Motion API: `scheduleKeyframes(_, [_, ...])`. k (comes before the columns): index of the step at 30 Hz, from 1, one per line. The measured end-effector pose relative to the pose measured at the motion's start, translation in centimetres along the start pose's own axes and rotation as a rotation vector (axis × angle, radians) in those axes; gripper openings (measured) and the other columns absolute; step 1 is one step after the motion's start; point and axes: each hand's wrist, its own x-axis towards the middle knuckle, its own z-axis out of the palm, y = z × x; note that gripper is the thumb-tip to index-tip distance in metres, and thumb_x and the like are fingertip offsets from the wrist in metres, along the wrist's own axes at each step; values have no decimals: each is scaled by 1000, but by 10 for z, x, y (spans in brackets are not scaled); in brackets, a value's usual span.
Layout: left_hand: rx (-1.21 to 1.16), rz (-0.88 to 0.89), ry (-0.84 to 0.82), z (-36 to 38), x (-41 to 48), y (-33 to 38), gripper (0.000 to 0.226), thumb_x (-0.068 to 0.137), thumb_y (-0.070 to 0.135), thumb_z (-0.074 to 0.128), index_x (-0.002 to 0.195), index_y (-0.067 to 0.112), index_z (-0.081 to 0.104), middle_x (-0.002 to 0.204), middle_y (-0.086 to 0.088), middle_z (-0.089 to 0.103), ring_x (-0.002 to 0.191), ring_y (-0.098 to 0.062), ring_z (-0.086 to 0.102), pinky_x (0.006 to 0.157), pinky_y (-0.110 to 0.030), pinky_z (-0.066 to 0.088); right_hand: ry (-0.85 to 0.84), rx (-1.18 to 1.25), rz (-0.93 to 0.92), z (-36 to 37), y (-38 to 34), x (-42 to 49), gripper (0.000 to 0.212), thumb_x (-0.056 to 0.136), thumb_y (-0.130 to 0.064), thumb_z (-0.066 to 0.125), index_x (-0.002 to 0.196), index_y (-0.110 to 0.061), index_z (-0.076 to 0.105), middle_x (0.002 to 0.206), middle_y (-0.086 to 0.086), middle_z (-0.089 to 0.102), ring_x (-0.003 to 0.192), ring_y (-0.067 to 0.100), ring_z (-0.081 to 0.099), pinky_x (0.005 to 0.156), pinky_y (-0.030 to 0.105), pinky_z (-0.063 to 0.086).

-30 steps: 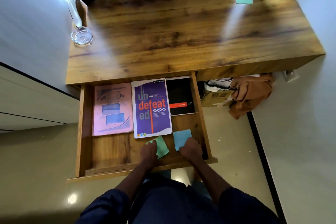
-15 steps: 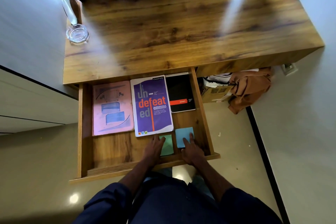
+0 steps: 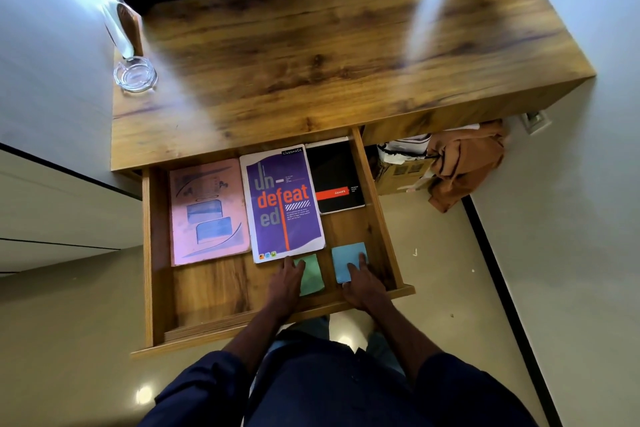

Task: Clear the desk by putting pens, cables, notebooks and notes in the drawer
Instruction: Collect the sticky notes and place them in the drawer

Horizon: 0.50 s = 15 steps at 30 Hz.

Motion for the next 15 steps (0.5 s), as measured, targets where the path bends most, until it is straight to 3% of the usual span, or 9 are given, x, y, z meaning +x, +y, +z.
scheduleKeyframes(6, [-29,31,89,-2,-3,5,54,91,29,70,138,19,45,143,-7,46,126,-25,51,93,-35,52,270,232,-19,-18,-4,-13,43,104,-30,48,140,-6,49,161,14,30,138,27,44,113,36,40])
scheduleKeyframes(9, [-70,71,154,-9,-2,16,49,91,34,69,134,19,51,136,-4,54,121,-21,56,93,-31,52,391,335,-69,-33,-5,-20,36,101,-27,54,131,-7,56,137,11,55,126,23,53,105,32,45])
scheduleKeyframes(13, [-135,118,289,-31,8,50,43,93,39,64,129,17,55,127,-4,60,115,-22,60,88,-35,57,507,405,-138,-65,-2,-30,28,95,-31,53,111,-11,65,109,6,67,102,20,63,84,28,49])
scheduleKeyframes(15, [-166,137,354,-46,14,73,38,92,42,63,121,19,58,120,-2,61,108,-20,61,81,-33,57,567,424,-174,-84,10,-38,21,95,-27,54,101,-12,68,99,6,69,92,20,65,81,33,53])
